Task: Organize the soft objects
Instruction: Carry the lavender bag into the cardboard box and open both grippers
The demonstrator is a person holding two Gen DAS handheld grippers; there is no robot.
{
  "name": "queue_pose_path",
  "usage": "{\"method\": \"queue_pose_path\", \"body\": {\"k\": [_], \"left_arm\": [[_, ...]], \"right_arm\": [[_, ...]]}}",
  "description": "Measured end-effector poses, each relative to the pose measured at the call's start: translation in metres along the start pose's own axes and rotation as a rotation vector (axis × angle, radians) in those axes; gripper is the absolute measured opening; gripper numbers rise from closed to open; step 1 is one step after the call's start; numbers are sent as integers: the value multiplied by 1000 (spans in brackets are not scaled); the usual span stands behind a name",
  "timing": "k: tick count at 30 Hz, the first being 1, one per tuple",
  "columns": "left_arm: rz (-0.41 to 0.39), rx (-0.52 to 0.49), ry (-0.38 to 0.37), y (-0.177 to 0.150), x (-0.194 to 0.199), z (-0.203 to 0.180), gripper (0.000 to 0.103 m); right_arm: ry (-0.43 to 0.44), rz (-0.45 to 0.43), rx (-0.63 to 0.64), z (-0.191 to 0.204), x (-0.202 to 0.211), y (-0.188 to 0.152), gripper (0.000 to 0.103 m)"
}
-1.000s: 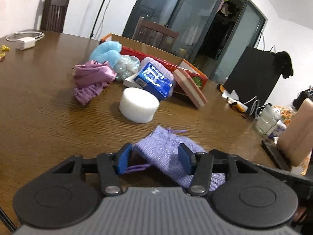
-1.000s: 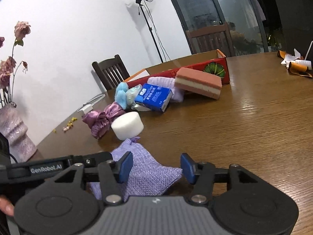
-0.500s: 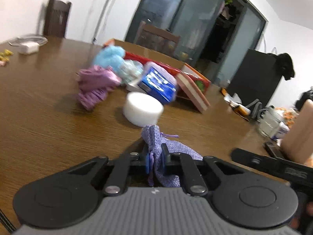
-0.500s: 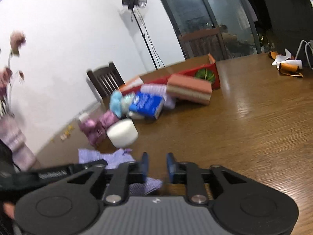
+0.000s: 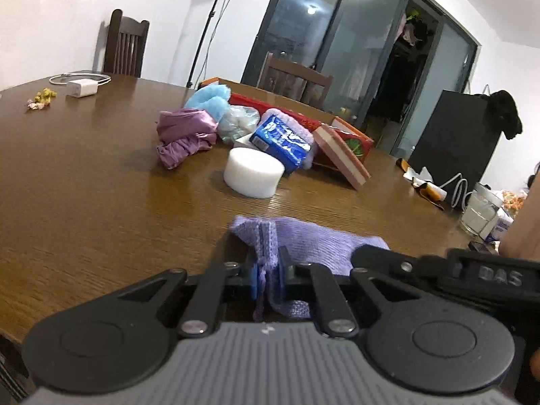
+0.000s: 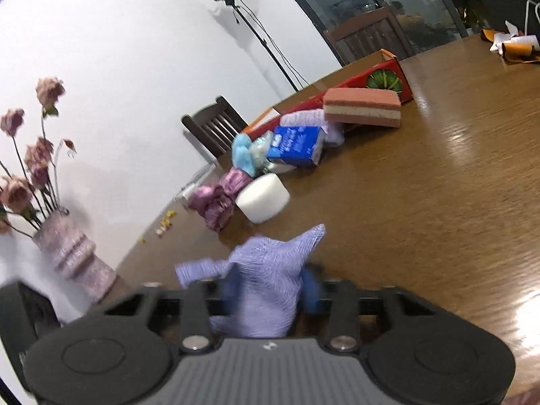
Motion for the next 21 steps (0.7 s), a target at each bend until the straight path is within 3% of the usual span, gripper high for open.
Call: {"method": "queue_pose_path", "body": {"k": [2, 5, 8, 10, 14, 18, 21], "left_arm": [[-7, 11, -12, 3, 2, 0, 11], [-49, -10, -51, 21, 2, -6, 11], [-110, -79, -94, 61, -10, -21, 11], [-117, -73, -128, 97, -31, -27, 11], [-33, 6, -201, 185, -119, -26, 12], [67, 53, -173, 249, -237, -15, 11], [145, 127, -138, 269, -319, 2, 11]], "right_arm": [[-16, -13, 34, 5, 0, 2, 13], [-32, -24, 82, 10, 3, 8, 11], [-19, -77, 124, 16, 8, 37, 10], [-21, -122, 166, 20, 5, 72, 10], [-56, -176, 261, 19, -26, 172, 10], [-131, -131, 298, -2, -104, 278, 10], [-212, -66, 314, -26, -174, 331, 10]]}}
Point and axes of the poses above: each gripper's, at about its wrist camera, not at the fingertips, and x roughly against the way its jaws point, z to its left, y to its top, the point moved 6 cm from there along -x, roughly the way its jaws point, and after that the axes turned 10 degrees about -y, right-handed, at the moved point
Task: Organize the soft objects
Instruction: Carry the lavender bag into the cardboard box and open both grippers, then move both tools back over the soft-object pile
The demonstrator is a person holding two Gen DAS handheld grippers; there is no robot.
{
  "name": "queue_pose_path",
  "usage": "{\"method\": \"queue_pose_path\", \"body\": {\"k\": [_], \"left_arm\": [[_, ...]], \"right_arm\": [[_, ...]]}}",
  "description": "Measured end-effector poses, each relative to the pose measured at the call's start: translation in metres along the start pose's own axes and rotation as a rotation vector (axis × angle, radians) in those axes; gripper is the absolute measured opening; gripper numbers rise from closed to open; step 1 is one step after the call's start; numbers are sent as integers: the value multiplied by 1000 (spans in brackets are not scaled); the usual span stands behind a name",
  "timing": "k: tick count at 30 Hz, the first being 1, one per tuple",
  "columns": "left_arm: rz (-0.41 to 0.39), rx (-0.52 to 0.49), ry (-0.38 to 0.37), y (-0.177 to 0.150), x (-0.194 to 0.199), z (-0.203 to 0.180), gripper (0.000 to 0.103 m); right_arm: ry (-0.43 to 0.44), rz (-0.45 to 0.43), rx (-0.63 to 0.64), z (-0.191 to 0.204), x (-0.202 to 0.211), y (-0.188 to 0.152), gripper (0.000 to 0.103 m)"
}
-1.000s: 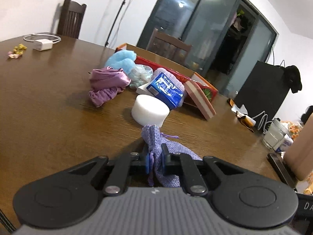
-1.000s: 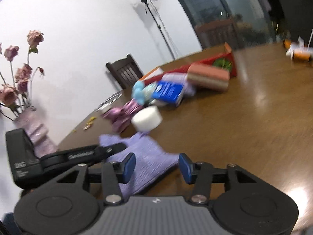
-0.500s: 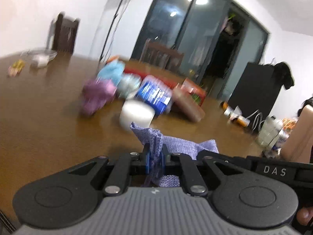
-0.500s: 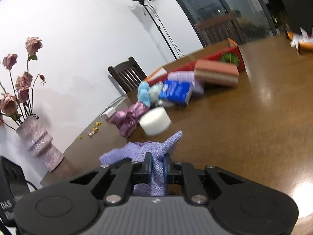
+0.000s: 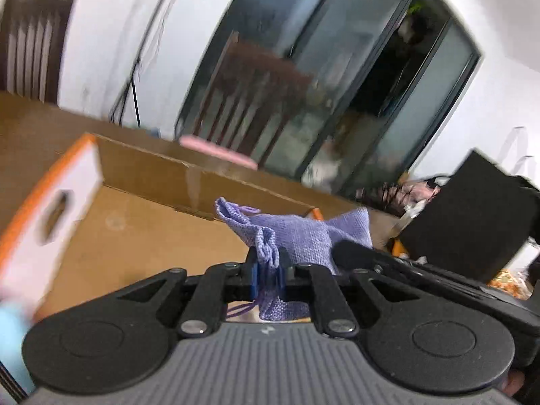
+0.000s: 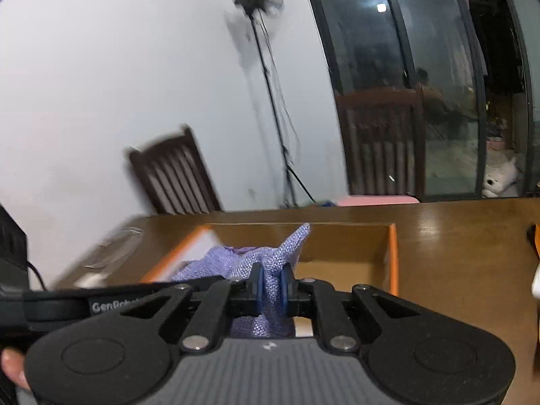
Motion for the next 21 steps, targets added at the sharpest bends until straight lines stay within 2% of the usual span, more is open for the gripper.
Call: {"method": "queue_pose_path", "body": {"k": [3, 6, 9, 10, 11, 14, 18, 21], "left_arm": [[28, 72, 42, 14, -47, 23, 13], [32, 21, 121, 16, -66, 35, 26], [51, -25, 128, 14, -62, 37, 29], [51, -41, 131, 15, -58, 35, 33], [48, -56, 139, 18, -53, 32, 37], [42, -92, 170, 24, -28, 28, 48], [60, -140, 213, 27, 24, 24, 54], [30, -217, 262, 29, 77, 16, 69]], "right_arm": [[-96, 71, 46, -18, -72, 16, 9], [-179, 146, 93, -32, -128, 18, 11], [-232, 193, 147, -34, -156, 17, 29], [-237, 200, 140, -34, -159, 20, 43], [-237, 186, 148, -33, -158, 22, 53], [-294, 162, 184, -27, -150, 30, 53], [-274, 123, 178, -19, -106, 48, 55], [-275, 100, 194, -12, -56, 57, 66]]}}
Point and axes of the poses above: each gripper's, at about its wrist camera, not at the fingertips, and x roughly against the way its jaws point, z to its left, y to its top, the point moved 6 cm from there along -x, roughly the way its jaws point, and after that the axes turned 10 degrees about -y, right-handed, at the moved point
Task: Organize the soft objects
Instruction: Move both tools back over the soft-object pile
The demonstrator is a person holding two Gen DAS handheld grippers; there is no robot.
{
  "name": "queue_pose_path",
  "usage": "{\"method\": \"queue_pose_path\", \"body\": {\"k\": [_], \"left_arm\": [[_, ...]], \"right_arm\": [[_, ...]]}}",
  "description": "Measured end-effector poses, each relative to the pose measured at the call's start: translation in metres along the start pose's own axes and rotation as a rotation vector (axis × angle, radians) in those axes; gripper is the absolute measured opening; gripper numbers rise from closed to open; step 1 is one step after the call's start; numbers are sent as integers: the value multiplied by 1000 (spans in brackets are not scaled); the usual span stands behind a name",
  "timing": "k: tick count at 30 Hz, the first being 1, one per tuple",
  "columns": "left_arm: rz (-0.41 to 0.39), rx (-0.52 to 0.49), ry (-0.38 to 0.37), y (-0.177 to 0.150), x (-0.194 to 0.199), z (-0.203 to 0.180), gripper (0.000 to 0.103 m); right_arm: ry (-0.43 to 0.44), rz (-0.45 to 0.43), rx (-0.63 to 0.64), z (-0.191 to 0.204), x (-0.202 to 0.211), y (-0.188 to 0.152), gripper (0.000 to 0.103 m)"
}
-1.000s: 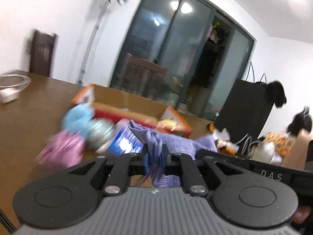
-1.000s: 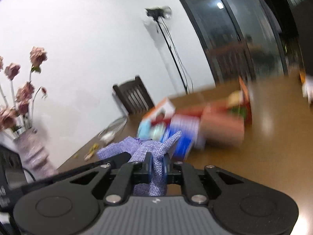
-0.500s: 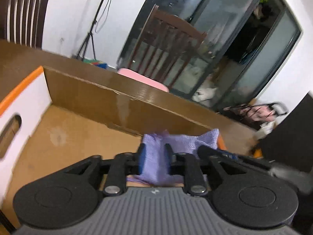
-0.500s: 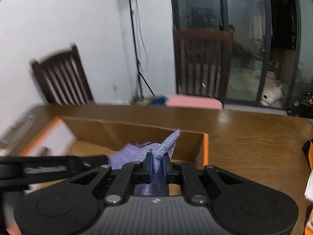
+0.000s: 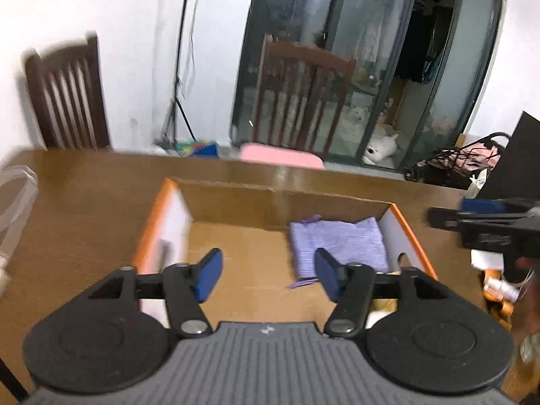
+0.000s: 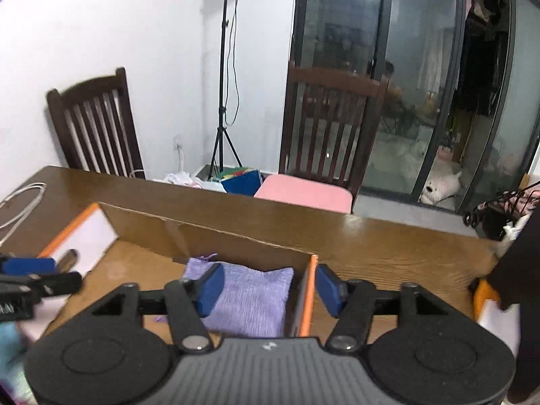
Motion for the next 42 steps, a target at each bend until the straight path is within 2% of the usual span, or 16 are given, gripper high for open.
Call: {"method": "queue_pose_path", "body": {"k": [2, 8, 12, 13, 14, 16, 23, 27, 33, 34, 36, 38, 40, 42], "left_arm": [[-28, -41, 32, 1, 40, 4, 83], [-113, -122, 60, -8, 131, 9, 89], [-172, -144, 80, -26, 168, 10, 90], [-195, -160, 90, -33, 177, 9, 92], [-229, -188, 101, -44, 188, 6, 95], [-288, -212, 112, -63, 205, 4, 96], [-435, -131, 61, -154, 265, 6, 103], [-484, -159, 69, -210, 298, 0, 103], [-505, -149, 69, -267, 342, -3, 103], [-507, -141, 69, -275, 347, -2, 103], [-482, -115, 50, -290, 351, 0, 103], [-425, -70, -8, -307, 353, 3, 103], [-396, -51, -39, -310, 351, 6, 103], [-398, -67, -23, -308, 349, 7, 103]], "right_arm": [[-7, -12, 17, -6, 33, -2, 68], [-34, -77, 38, -12, 124, -10, 77], [-33, -145, 18, -11, 173, -26, 78], [-28, -168, 9, -10, 182, -32, 82], [-23, -193, -4, -9, 194, -41, 86], [-16, -252, -31, -6, 219, -61, 86], [21, -386, -100, 12, 287, -156, 87], [43, -427, -113, 29, 319, -217, 89], [77, -414, -137, 52, 358, -285, 91], [79, -421, -151, 55, 365, -295, 96], [88, -434, -194, 60, 376, -318, 100], [83, -462, -186, 67, 387, -337, 100], [78, -476, -154, 71, 393, -346, 100], [80, -487, -139, 72, 396, -343, 100]]}}
Point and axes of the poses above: each gripper's, at about its wrist camera, not at the fingertips, and x roughly against the way its jaws point, z to its left, y to its top, the point moved 6 cm from there along -x, roughly the way its jaws point, and after that the axes turned 10 degrees about -y, right-handed, at the moved point
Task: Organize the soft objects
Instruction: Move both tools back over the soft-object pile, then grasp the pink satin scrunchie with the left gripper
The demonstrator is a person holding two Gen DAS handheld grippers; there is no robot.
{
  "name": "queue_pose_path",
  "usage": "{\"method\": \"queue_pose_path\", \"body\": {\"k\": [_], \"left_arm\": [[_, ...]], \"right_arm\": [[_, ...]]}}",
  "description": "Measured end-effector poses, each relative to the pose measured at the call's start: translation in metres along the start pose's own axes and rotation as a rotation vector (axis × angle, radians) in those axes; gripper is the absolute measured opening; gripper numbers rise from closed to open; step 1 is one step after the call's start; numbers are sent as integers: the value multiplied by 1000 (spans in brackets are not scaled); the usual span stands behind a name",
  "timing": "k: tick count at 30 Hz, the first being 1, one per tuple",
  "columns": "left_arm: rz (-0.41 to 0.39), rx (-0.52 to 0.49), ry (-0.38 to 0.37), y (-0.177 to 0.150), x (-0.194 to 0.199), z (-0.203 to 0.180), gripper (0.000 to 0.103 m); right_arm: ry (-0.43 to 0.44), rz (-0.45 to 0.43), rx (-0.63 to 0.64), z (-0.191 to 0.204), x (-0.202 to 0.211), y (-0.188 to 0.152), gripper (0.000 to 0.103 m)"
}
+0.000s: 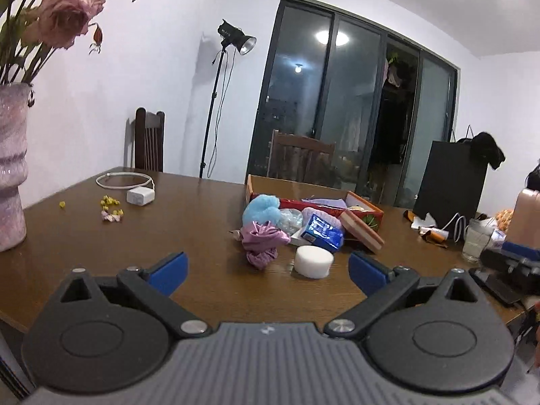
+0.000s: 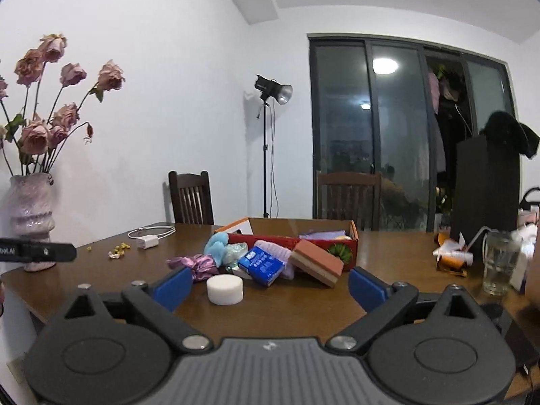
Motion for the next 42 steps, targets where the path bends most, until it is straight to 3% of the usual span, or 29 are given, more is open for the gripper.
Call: {"method": "queue_pose_path", "body": {"k": [4, 11, 15, 18, 20, 22, 25, 26, 31, 34, 35, 36, 39, 41, 42], "left_arm": [[2, -10, 8, 0, -6, -1, 103], [28, -24, 14, -6, -41, -2, 103], [13, -28, 44, 7, -90, 5, 103], [85, -10, 35, 8, -141, 13, 98], [146, 2, 49, 3, -178, 21, 80], [172, -7, 73, -3, -204, 27, 69], [232, -36, 46, -15, -232, 35, 17], [228, -22, 50, -15, -231, 37, 15], [160, 5, 63, -8, -169, 27, 15], [168, 54, 53, -20, -138, 1, 20], [179, 63, 57, -28, -133, -10, 36], [171, 79, 44, -34, -130, -22, 43], [185, 61, -39, -44, -136, -52, 54], [179, 82, -133, -41, -136, -68, 74], [179, 95, -179, -37, -134, -73, 75]], "right_arm": [[3, 3, -28, -1, -5, 0, 100], [4, 81, -53, -3, -30, -16, 99], [12, 136, -78, -2, -53, -28, 98], [19, 165, -87, 0, -68, -35, 97], [21, 179, -88, 0, -76, -38, 97], [20, 185, -89, -1, -81, -39, 97], [20, 210, -93, -4, -90, -44, 97], [20, 216, -93, -4, -92, -46, 97], [26, 225, -100, -9, -95, -51, 97], [45, 237, -112, -9, -100, -55, 97], [52, 244, -108, -8, -103, -57, 97], [57, 246, -105, -8, -105, -58, 97], [61, 237, -113, -8, -108, -56, 97], [54, 229, -123, -12, -104, -51, 97], [52, 219, -128, -16, -100, -49, 97]]}}
Point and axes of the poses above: each gripper's, at about its wrist camera, not at the fingertips, and x roughly against the way its jaws point, z to its left, y to its top, the point moved 6 cm from there along -x, roughly the way its jaws point, and after that the axes turned 10 degrees about -y, right-handed, at the moved point
